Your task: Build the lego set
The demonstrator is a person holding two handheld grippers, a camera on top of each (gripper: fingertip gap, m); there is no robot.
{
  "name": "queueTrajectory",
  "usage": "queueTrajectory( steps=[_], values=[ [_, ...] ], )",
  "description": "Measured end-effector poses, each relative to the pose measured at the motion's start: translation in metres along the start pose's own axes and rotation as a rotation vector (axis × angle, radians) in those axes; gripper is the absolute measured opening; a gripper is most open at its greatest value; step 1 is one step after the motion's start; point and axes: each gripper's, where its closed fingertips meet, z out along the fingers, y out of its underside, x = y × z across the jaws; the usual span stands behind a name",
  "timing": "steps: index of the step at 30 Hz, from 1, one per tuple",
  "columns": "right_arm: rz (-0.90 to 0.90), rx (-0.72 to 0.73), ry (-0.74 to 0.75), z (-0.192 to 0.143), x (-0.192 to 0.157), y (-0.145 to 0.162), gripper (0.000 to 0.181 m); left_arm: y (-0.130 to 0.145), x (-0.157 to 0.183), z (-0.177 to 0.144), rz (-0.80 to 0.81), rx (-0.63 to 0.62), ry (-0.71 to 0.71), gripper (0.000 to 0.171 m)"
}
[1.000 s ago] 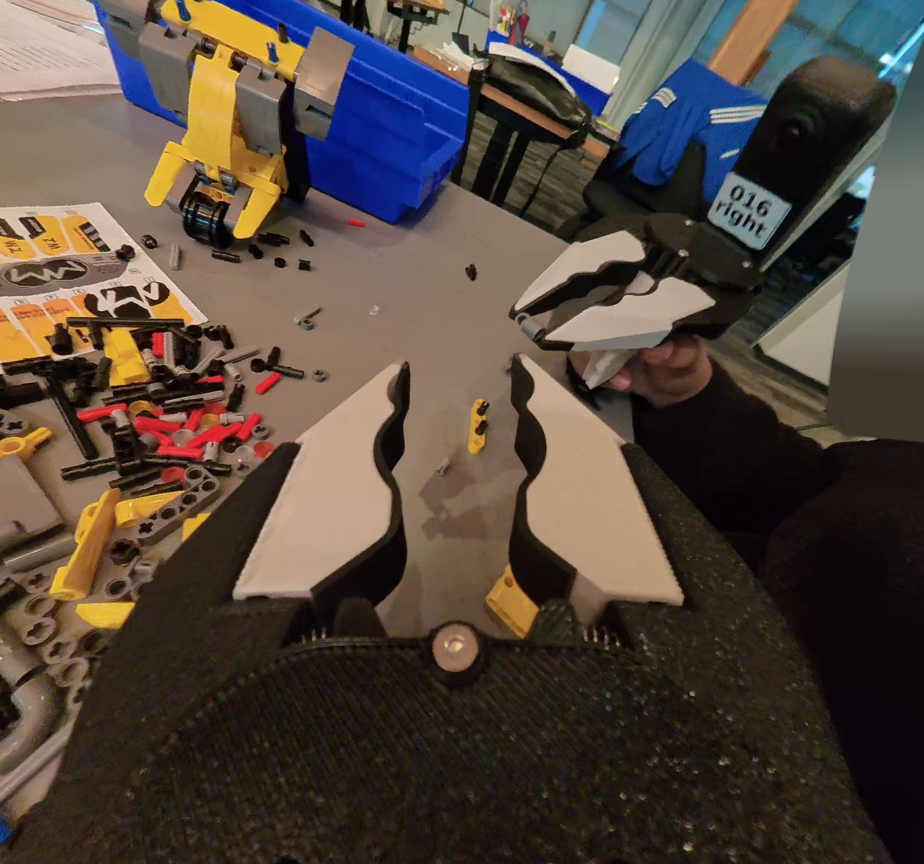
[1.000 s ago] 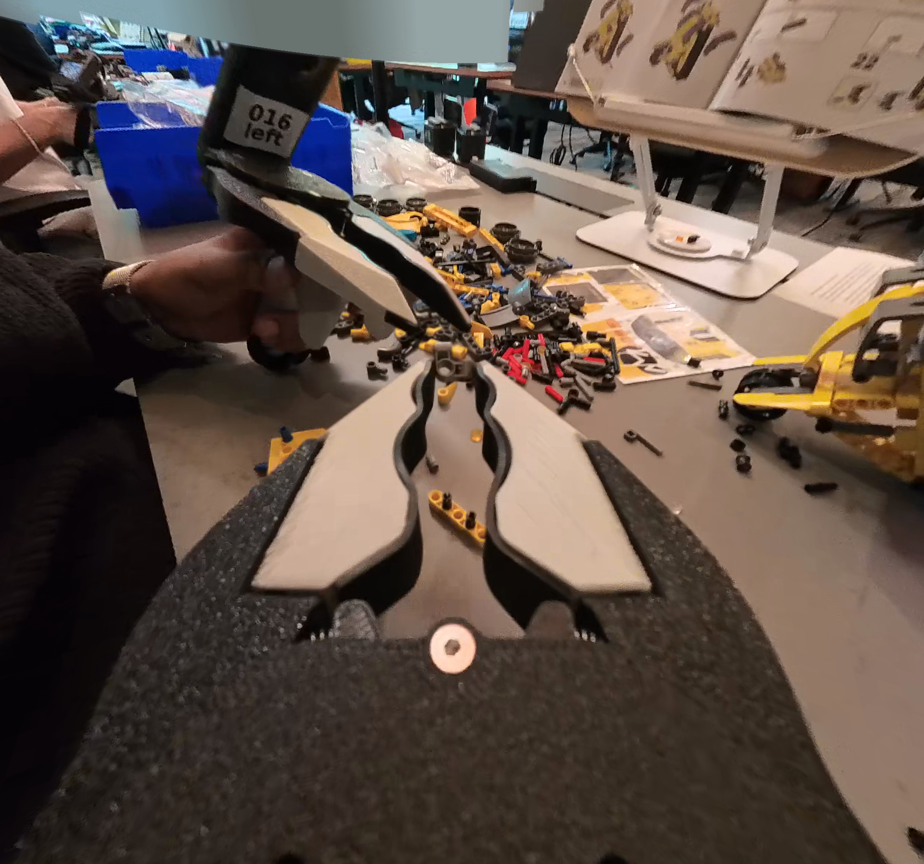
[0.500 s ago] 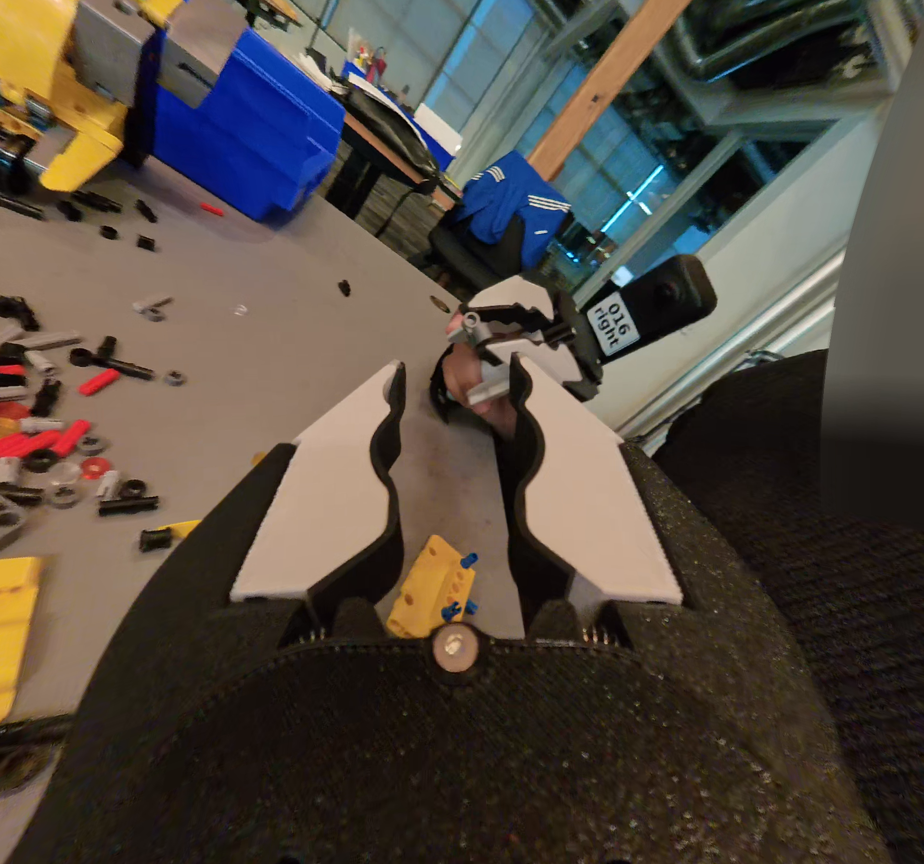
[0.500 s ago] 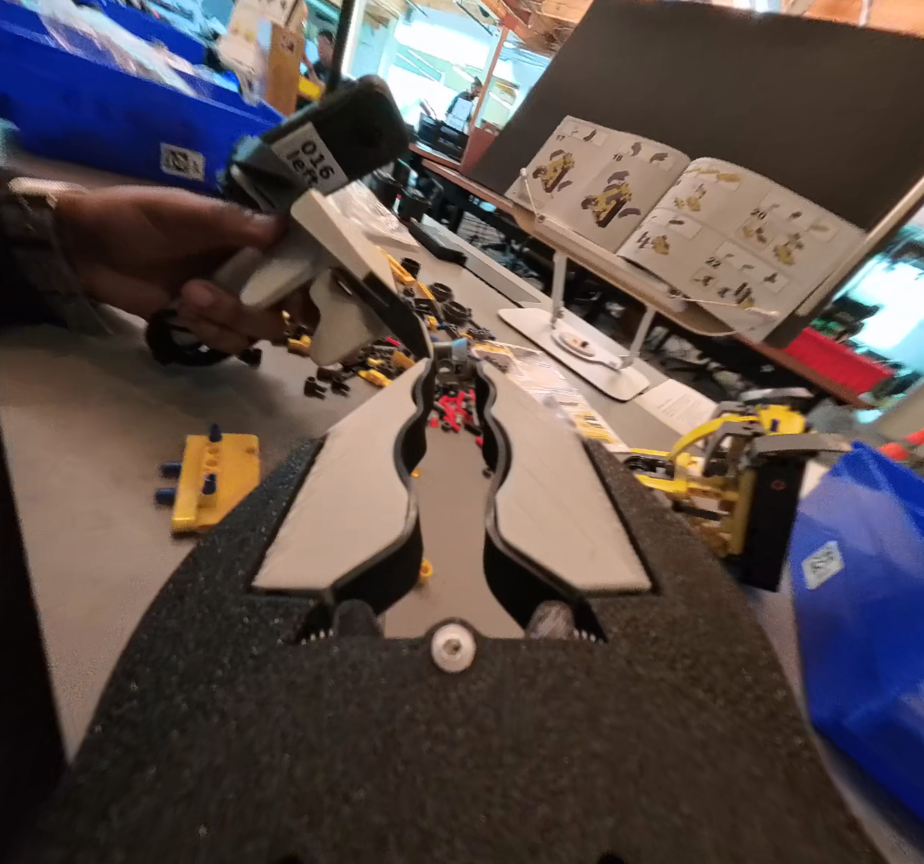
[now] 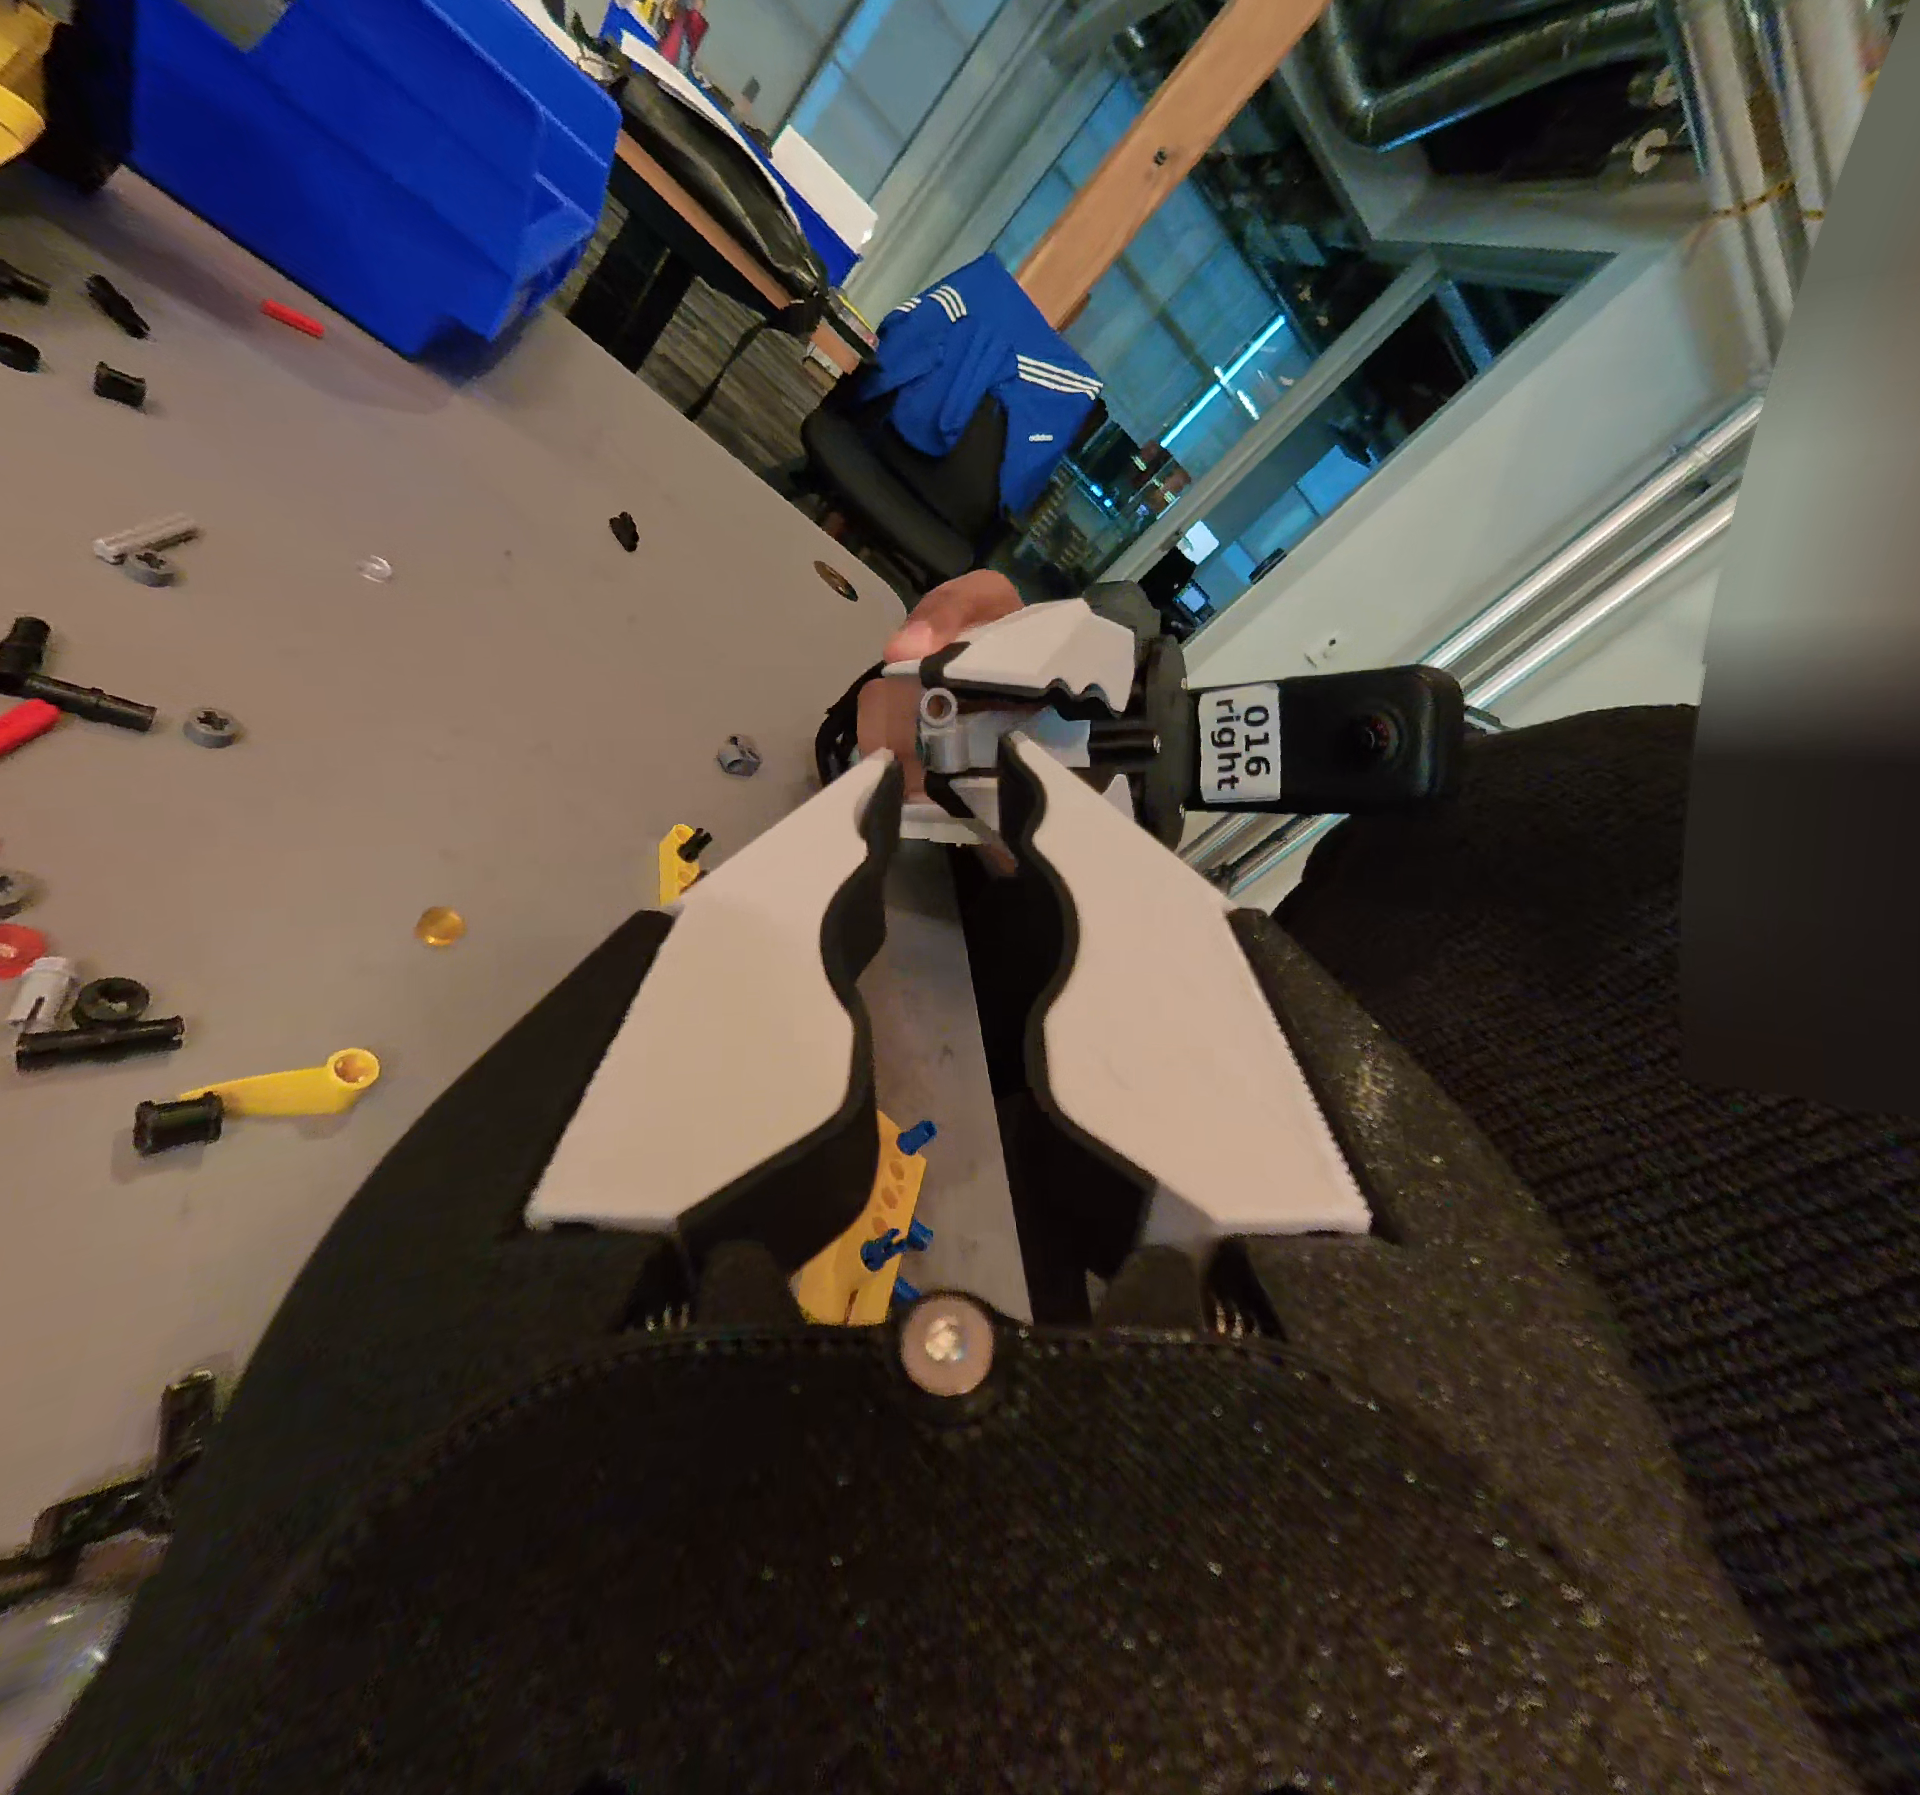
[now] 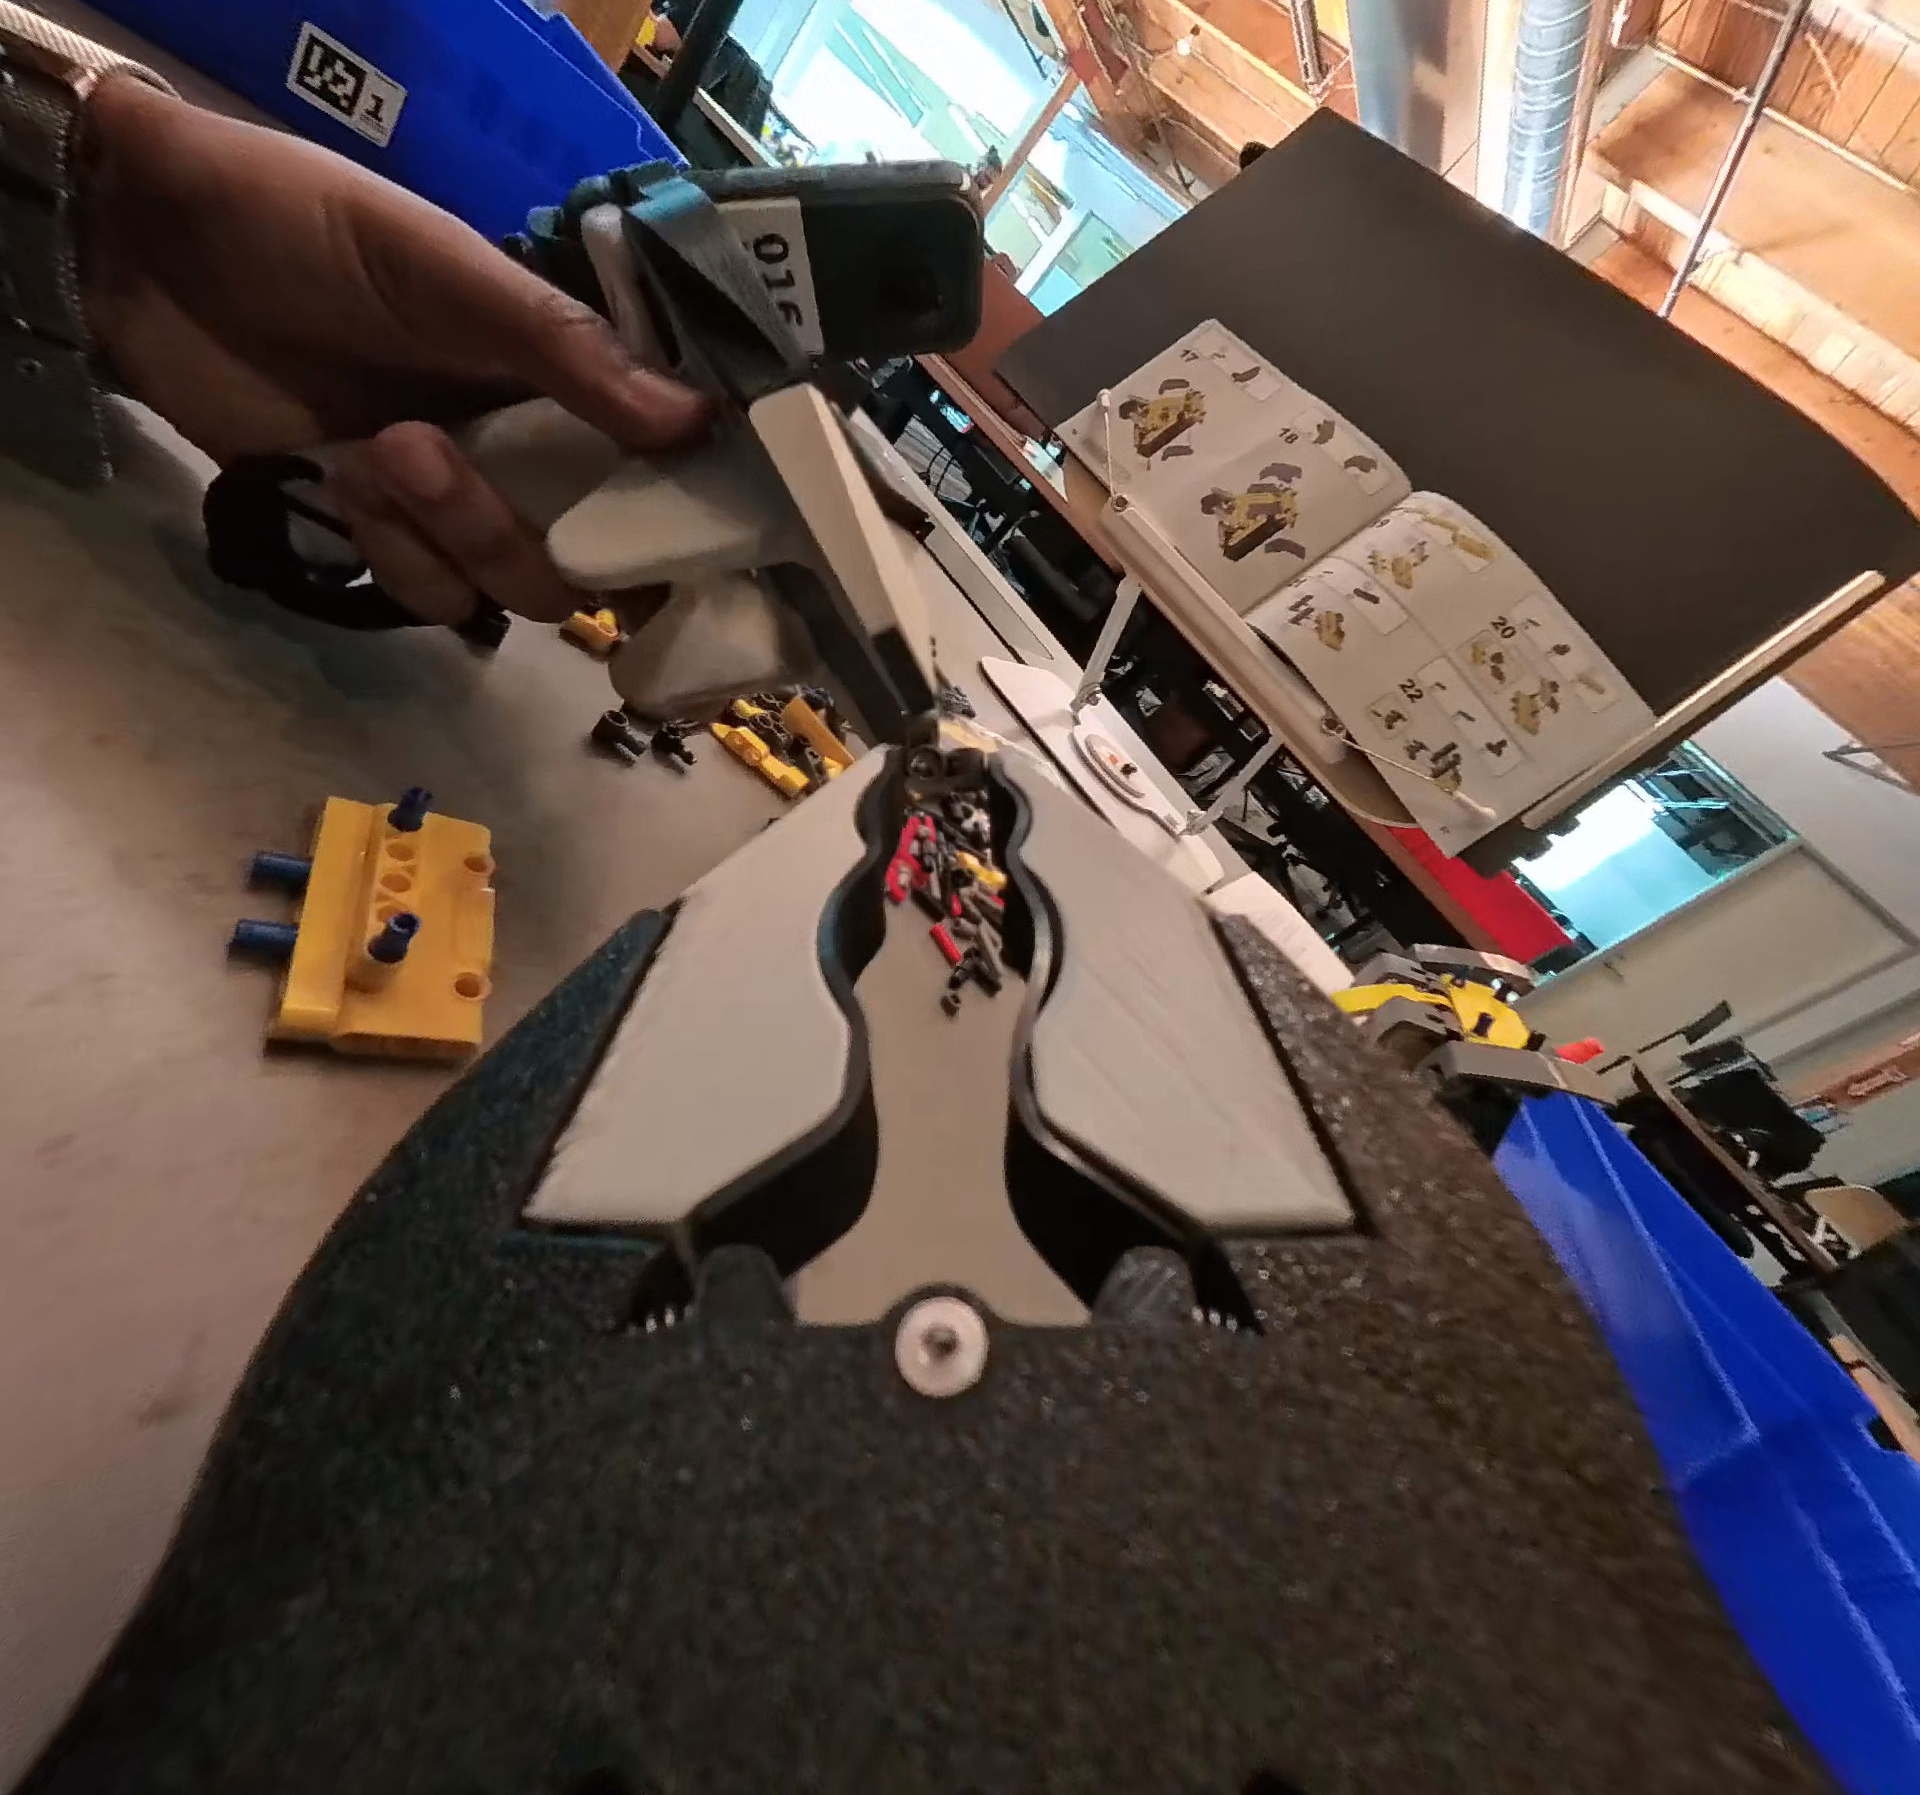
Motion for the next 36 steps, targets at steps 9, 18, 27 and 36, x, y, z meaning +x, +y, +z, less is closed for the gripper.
queueTrajectory(
  steps=[9,18,27,36],
  values=[
    [0.142,0.008,-0.043,-0.002,0.000,0.002,0.014,0.000,-0.004,-0.002,0.027,-0.005,-0.034,0.005],
    [0.448,0.159,-0.029,-0.018,0.029,-0.012,0.013,-0.008,-0.005,-0.007,0.040,0.035,-0.048,0.005],
    [1.176,0.142,-0.115,-0.014,0.058,0.015,0.040,-0.018,0.001,-0.010,0.162,0.081,-0.088,0.005],
    [1.349,0.117,-0.357,-0.010,0.030,0.011,0.042,-0.015,0.002,-0.007,0.291,0.048,-0.154,0.005]
  ],
)
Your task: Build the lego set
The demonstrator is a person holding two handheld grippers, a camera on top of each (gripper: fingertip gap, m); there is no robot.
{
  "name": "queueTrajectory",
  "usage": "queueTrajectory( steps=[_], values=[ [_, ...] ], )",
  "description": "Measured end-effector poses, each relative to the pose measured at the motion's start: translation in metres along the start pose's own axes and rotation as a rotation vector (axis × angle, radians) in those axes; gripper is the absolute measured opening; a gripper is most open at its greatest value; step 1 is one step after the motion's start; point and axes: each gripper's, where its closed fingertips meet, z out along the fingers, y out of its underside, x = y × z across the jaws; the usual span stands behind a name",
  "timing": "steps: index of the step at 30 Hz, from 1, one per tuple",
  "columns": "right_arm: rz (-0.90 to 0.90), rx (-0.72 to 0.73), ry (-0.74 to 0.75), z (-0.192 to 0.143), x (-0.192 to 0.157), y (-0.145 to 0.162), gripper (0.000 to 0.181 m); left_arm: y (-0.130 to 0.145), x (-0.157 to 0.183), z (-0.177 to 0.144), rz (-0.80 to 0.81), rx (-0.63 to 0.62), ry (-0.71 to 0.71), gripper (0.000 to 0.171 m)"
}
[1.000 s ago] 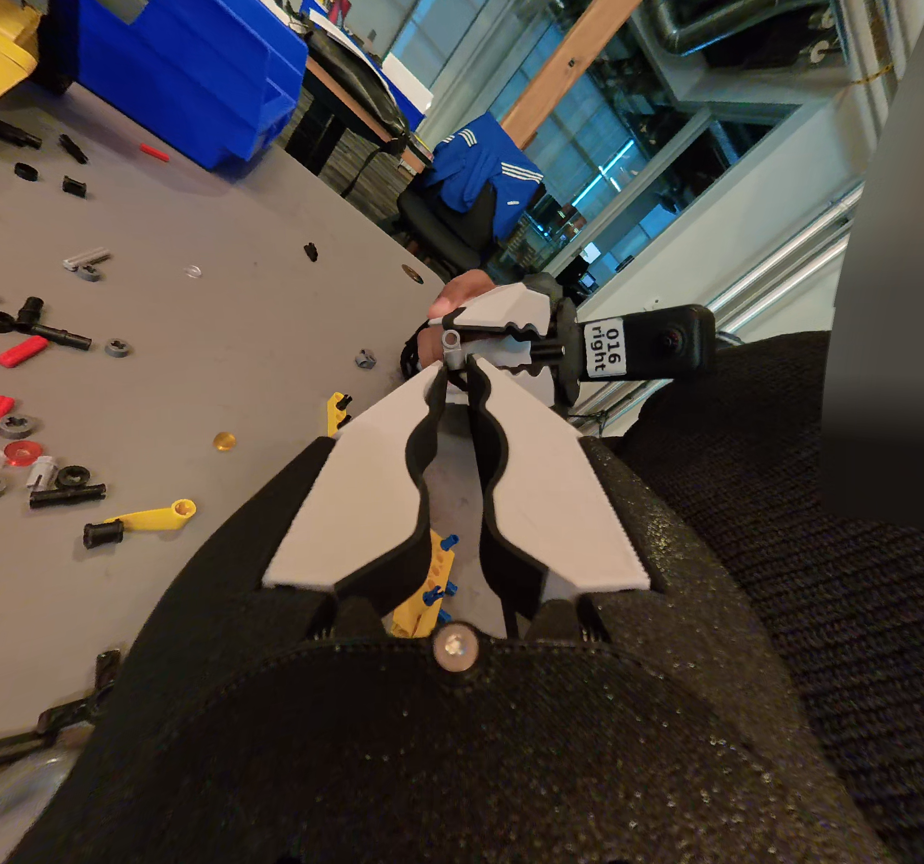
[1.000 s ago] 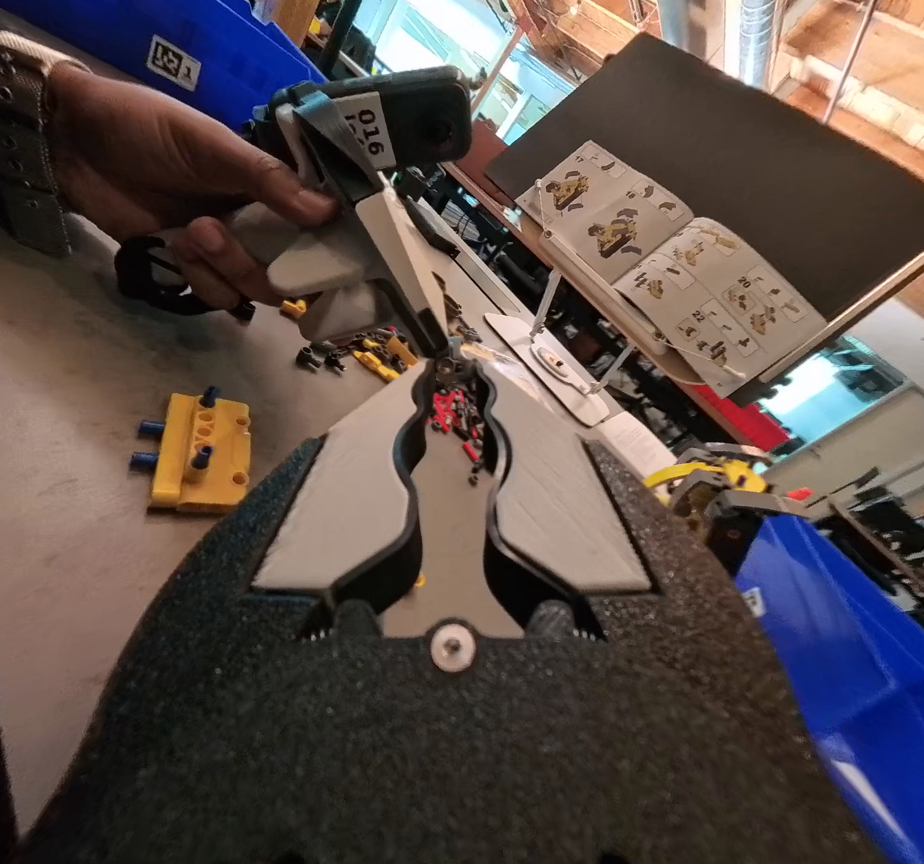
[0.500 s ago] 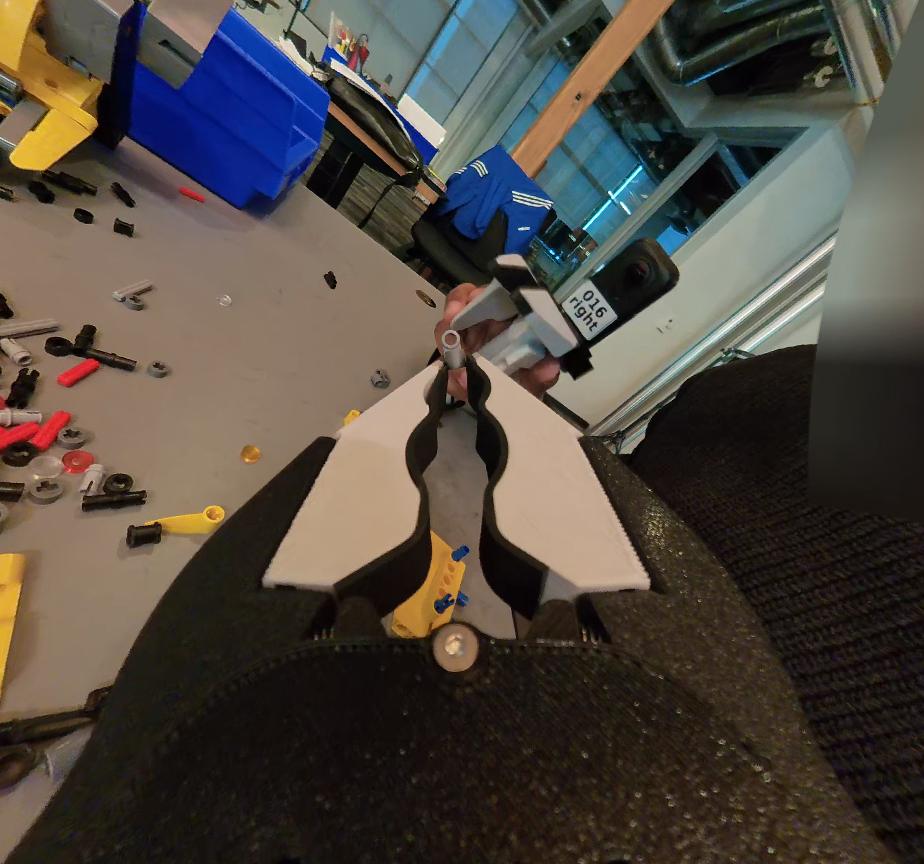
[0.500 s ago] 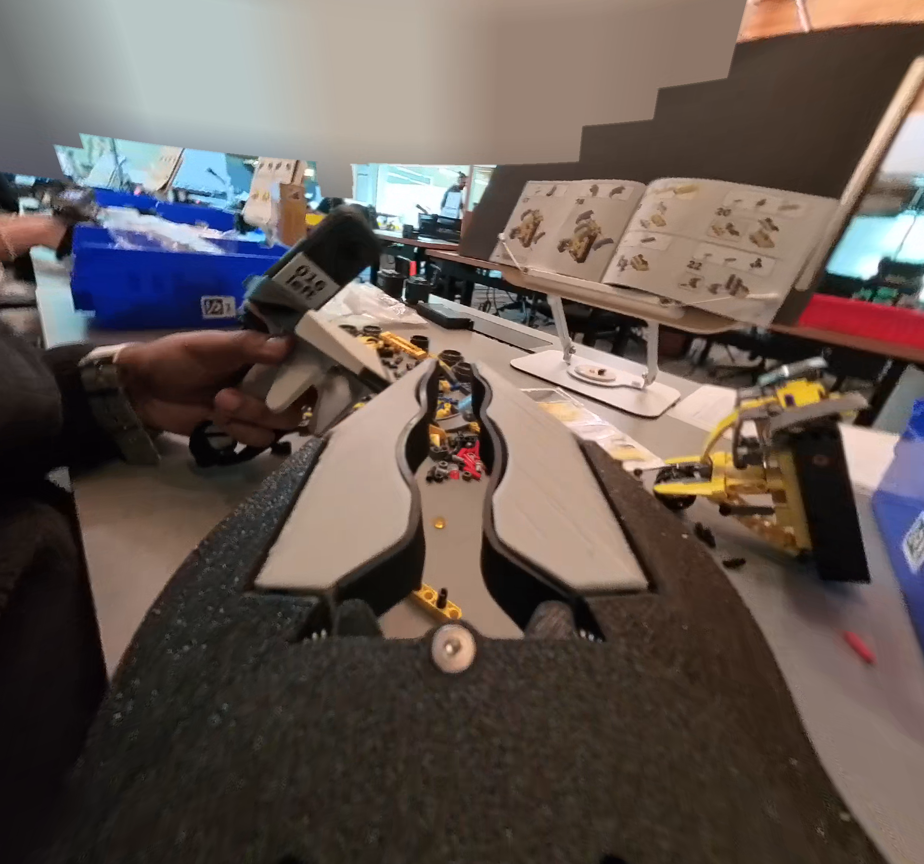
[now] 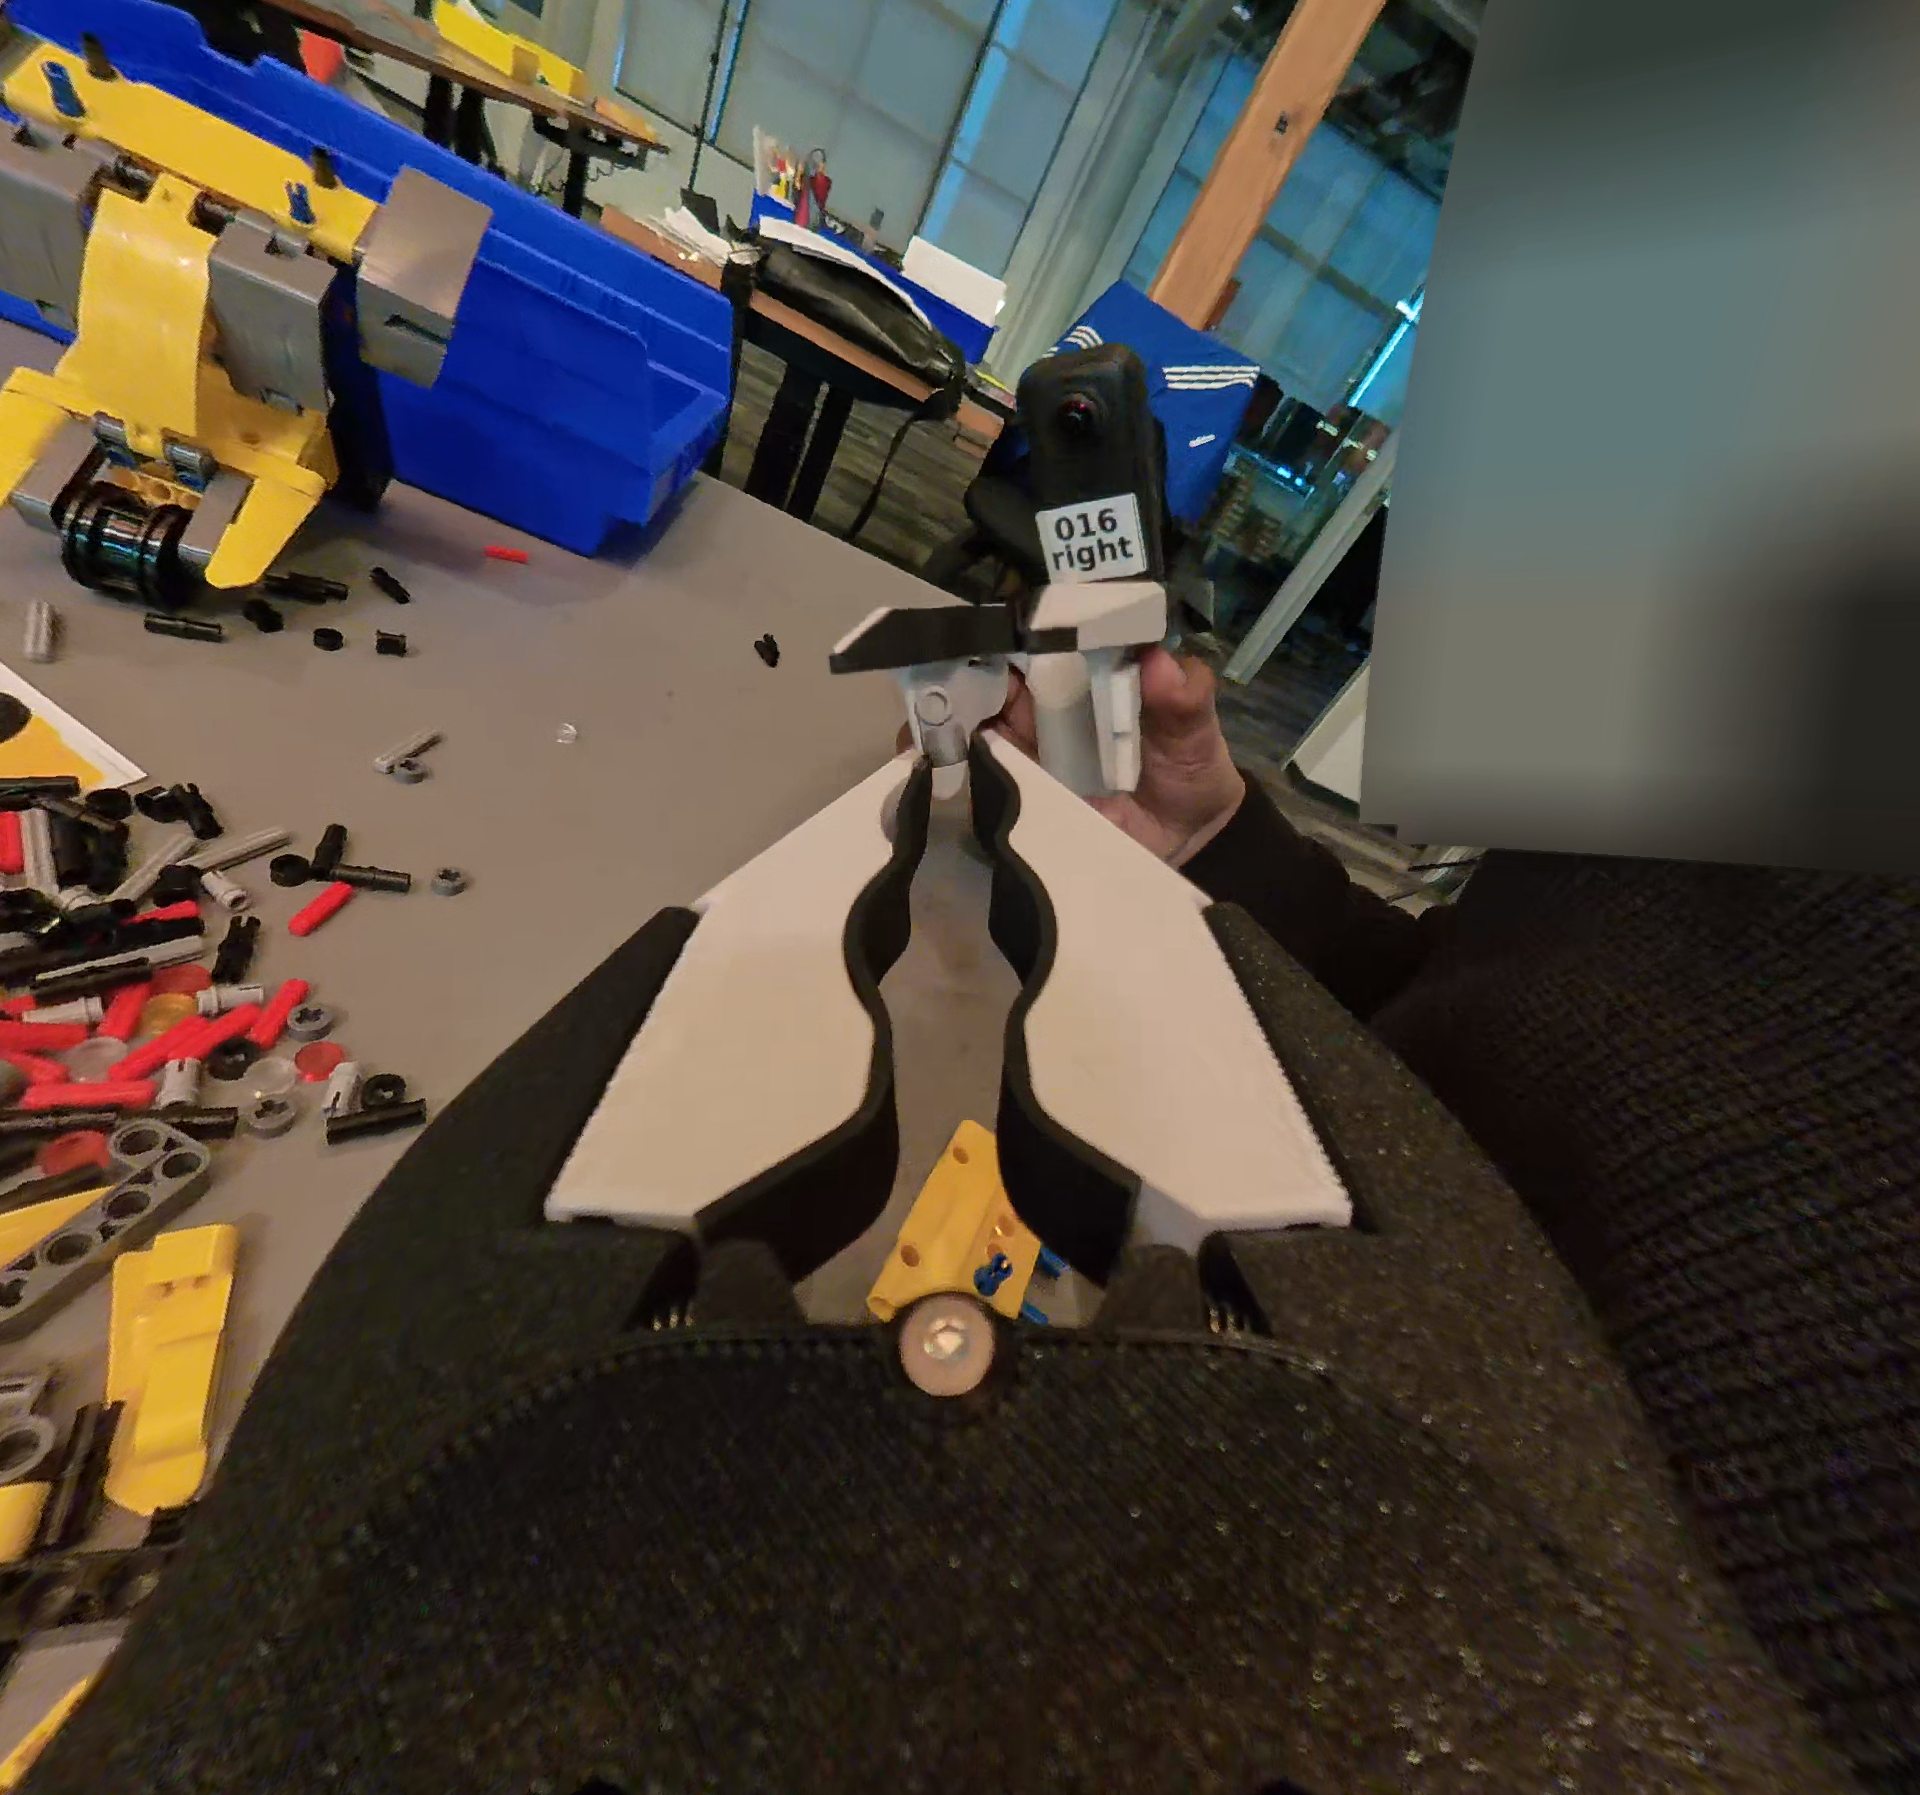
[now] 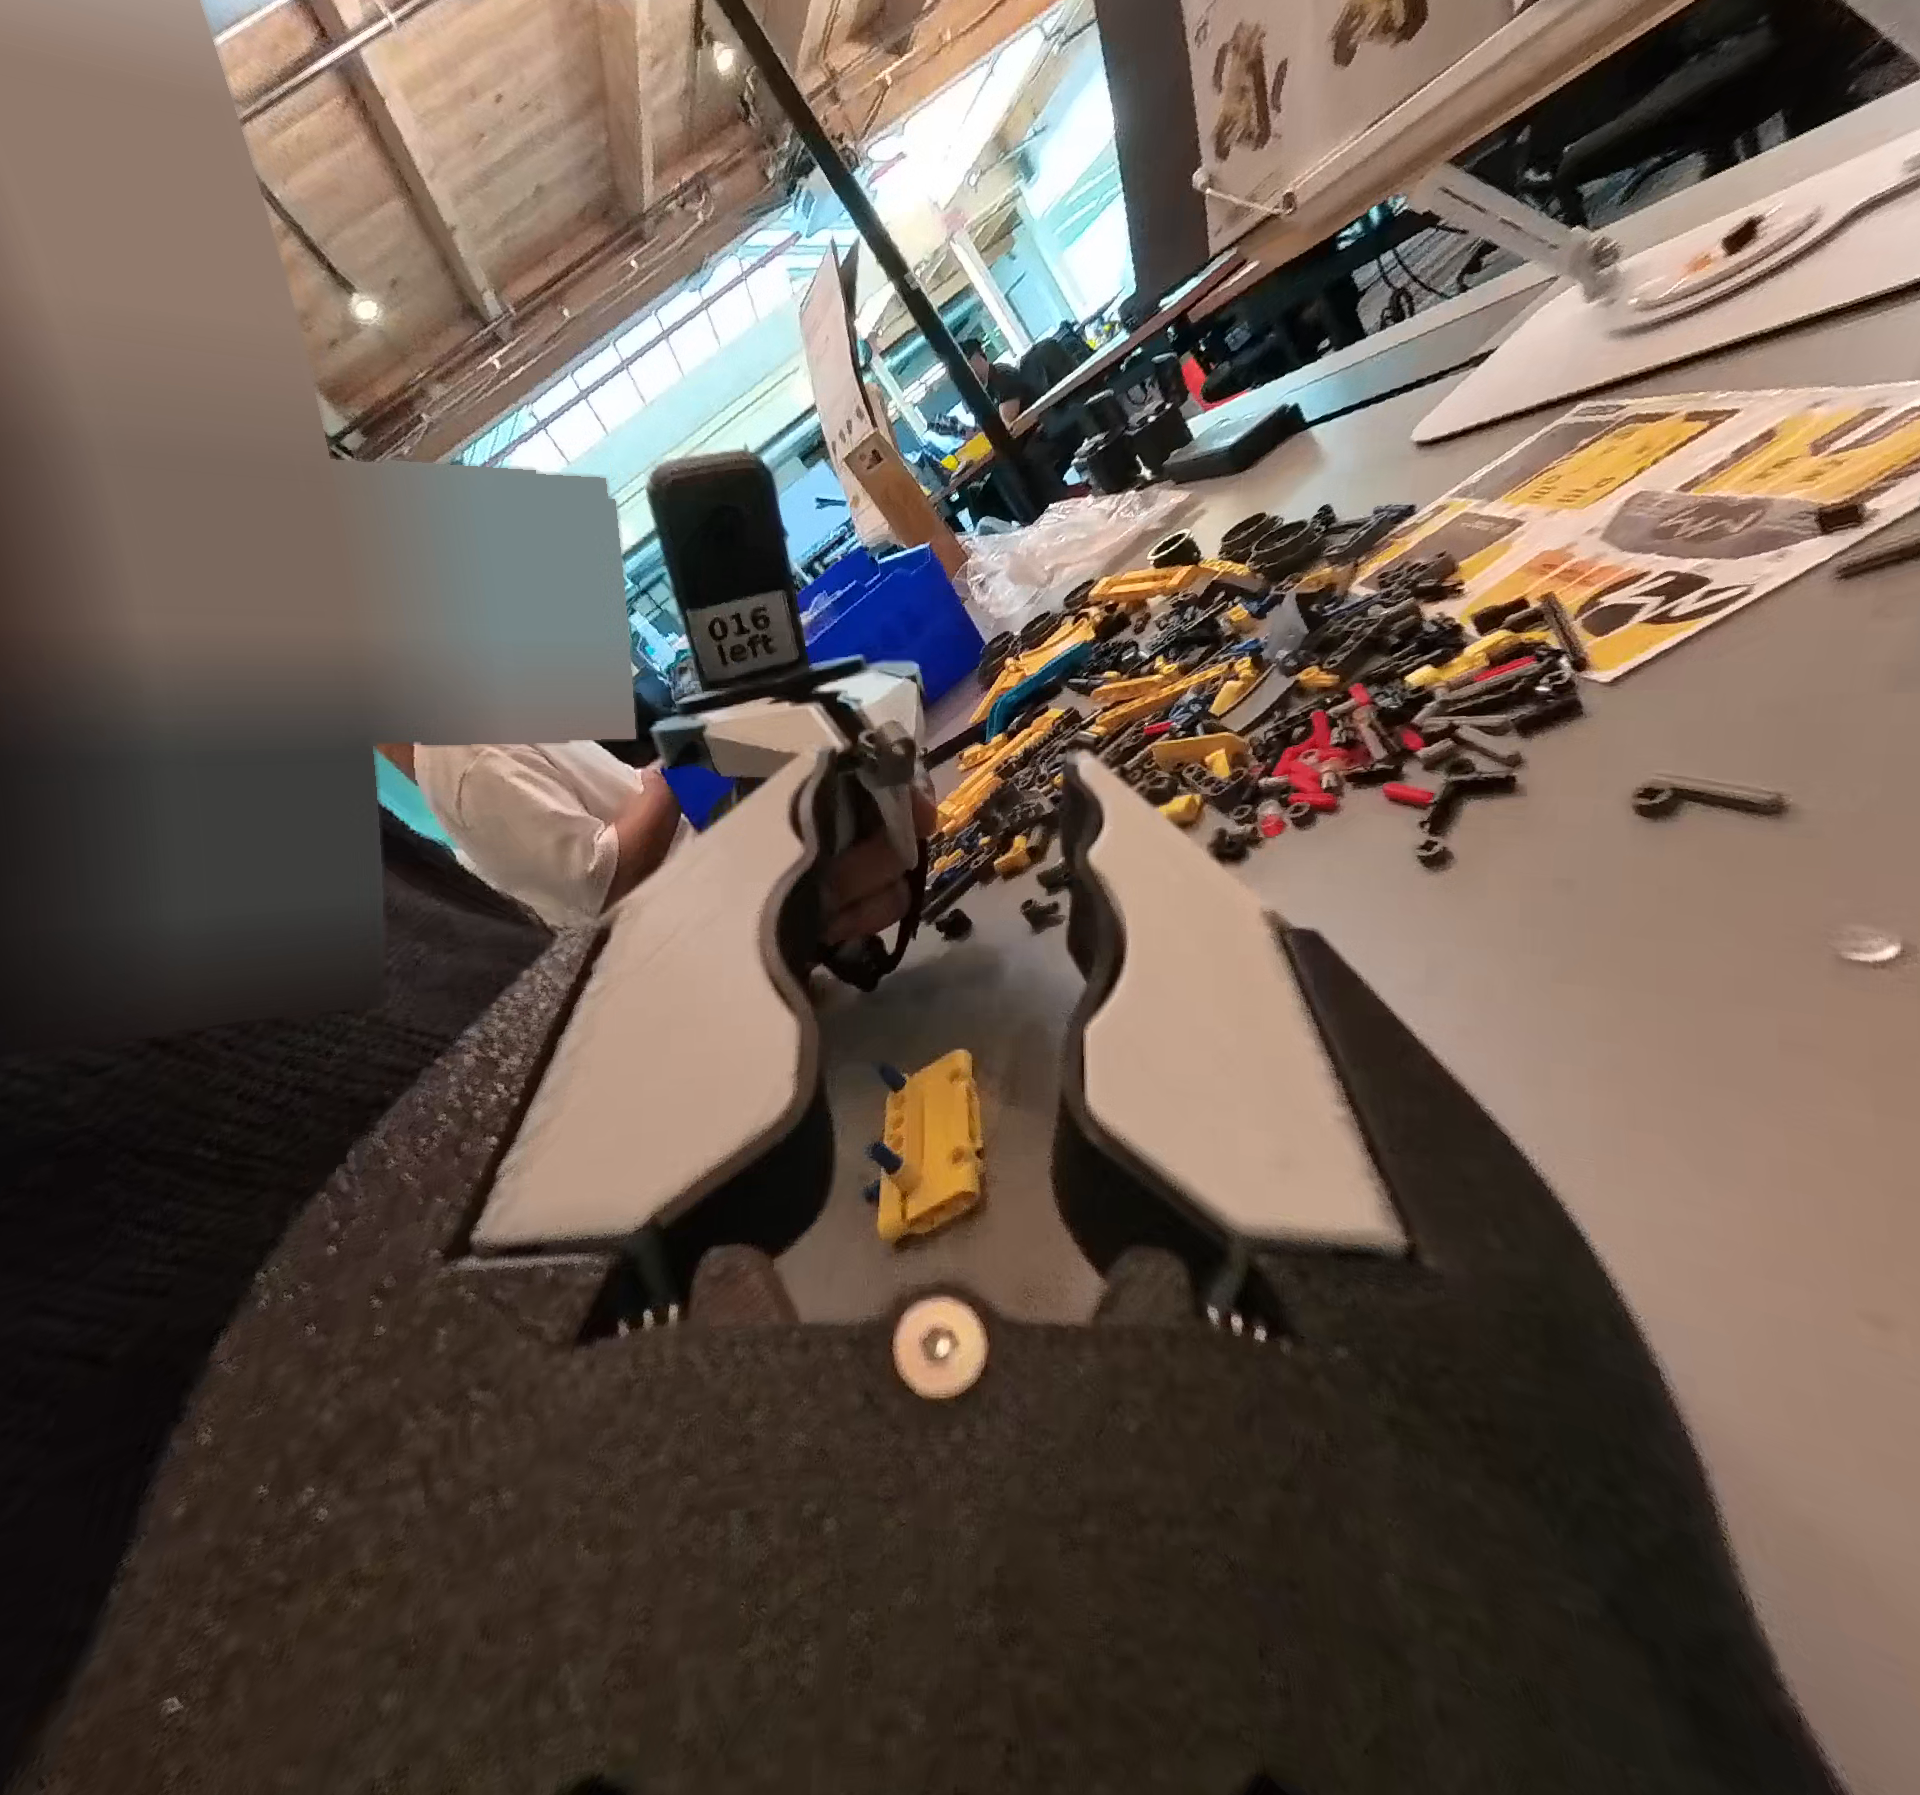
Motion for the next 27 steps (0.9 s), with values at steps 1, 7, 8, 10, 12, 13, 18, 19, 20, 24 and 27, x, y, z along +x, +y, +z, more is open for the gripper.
queueTrajectory(
  steps=[1,7,8,10,12,13,18,19,20,24,27],
  values=[
    [-0.010,-0.008,0.000,0.000,0.000,0.002,0.038,0.000,0.001,0.000,0.013,-0.002,-0.001,0.005],
    [0.020,0.032,-0.074,-0.005,-0.002,-0.002,0.024,0.001,0.002,0.001,0.052,-0.013,-0.019,0.005],
    [0.026,0.029,-0.077,-0.005,-0.002,-0.002,0.025,0.000,0.002,0.001,0.049,-0.011,-0.018,0.005],
    [0.026,0.002,-0.068,-0.002,-0.001,0.003,0.030,0.000,0.001,0.000,0.042,-0.005,-0.016,0.005],
    [0.020,-0.041,-0.070,0.002,-0.003,0.009,0.031,-0.002,0.001,-0.001,0.038,0.002,-0.013,0.005],
    [0.020,-0.061,-0.071,0.003,-0.004,0.012,0.032,-0.002,0.001,-0.001,0.035,0.003,-0.013,0.005],
    [0.020,-0.086,-0.087,0.006,-0.007,0.017,0.031,0.000,0.001,0.000,0.030,-0.004,-0.013,0.005],
    [0.020,-0.085,-0.091,0.006,-0.008,0.017,0.031,0.000,0.001,0.000,0.030,-0.007,-0.013,0.005],
    [0.019,-0.086,-0.095,0.006,-0.008,0.017,0.031,0.000,0.000,0.000,0.031,-0.009,-0.014,0.005],
    [0.016,-0.109,-0.117,0.008,-0.013,0.021,0.029,0.002,0.000,0.001,0.030,-0.015,-0.015,0.005],
    [0.007,-0.127,-0.121,0.011,-0.016,0.025,0.029,0.003,0.000,0.002,0.026,-0.020,-0.014,0.005]
  ],
)
